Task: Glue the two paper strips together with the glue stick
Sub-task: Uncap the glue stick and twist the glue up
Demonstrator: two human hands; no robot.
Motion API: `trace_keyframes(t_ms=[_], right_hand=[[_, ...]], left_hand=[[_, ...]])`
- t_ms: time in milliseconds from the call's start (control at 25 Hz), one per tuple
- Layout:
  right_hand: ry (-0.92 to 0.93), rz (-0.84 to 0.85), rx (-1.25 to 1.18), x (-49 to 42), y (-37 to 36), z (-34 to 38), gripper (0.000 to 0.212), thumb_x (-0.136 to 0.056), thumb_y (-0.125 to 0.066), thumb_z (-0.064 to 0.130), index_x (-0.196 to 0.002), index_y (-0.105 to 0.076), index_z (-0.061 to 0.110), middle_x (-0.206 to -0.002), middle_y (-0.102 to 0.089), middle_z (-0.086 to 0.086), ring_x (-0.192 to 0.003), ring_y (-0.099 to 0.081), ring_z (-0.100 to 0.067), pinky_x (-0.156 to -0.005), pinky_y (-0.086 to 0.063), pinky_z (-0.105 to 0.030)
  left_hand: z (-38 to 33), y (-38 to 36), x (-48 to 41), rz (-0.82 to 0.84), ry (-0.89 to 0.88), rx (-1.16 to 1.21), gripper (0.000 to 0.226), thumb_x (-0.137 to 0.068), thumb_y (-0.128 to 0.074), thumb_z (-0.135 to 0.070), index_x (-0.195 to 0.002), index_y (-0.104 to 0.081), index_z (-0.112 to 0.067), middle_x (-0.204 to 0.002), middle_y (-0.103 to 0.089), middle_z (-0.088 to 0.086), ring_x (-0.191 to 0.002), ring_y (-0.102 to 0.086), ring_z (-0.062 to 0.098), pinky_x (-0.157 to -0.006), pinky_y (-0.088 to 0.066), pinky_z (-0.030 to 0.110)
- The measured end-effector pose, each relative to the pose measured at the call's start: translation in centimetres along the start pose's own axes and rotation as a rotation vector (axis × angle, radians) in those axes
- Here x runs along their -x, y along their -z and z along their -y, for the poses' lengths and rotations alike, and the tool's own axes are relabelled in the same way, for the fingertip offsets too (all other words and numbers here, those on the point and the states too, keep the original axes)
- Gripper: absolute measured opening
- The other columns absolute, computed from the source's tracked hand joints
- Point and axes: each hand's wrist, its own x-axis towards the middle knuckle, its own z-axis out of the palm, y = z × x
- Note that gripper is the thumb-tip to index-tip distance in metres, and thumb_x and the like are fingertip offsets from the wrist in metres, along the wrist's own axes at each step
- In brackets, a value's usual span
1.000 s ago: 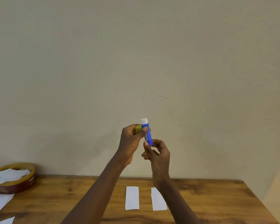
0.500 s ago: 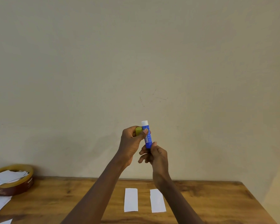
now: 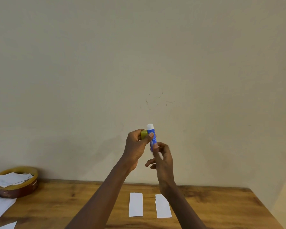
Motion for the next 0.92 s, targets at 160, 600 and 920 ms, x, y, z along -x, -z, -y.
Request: trace_keyframes(t_ms=[160,600,920], right_hand=[[-0.038,-0.024,-0.066,-0.10,0.30,-0.07,0.016,-0.090,-0.045,0.023,-0.092,-0.058,0.013,-0.080,-0.065,0.000,-0.040,-0.054,-0.006,-0.043,-0.044,-0.011],[-0.088,0.033,-0.044,-0.14,0.64,-0.06,0.033,-0.093,-0.032,0.030,-0.099,-0.057,0.009,-0.080,-0.066,0.000,-0.041,-0.056,-0.006,-0.044,-0.044,-0.010],[-0.062,-0.004,-0.055,-0.09,0.61,0.02,0.029,-0.093,-0.035,0.025,-0.099,-0.057,0.008,-0.079,-0.066,-0.001,-0.039,-0.055,-0.005,-0.042,-0.043,-0.010]], left_hand=[[-0.27,-0.38,0.33,0.010,-0.018,-0.042,0.016,-0.084,-0.056,-0.013,-0.092,-0.061,0.000,-0.090,-0.063,0.020,-0.083,-0.057,0.027,-0.071,-0.047,0.023],[-0.48,-0.54,0.48,0.000,-0.013,-0.050,0.020,-0.085,-0.055,-0.014,-0.094,-0.060,0.003,-0.094,-0.063,0.023,-0.086,-0.057,0.030,-0.071,-0.049,0.022],[-0.45,-0.69,0.48,-0.013,-0.016,-0.071,0.023,-0.085,-0.055,-0.015,-0.098,-0.059,0.004,-0.090,-0.060,0.014,-0.084,-0.055,0.027,-0.072,-0.047,0.024]])
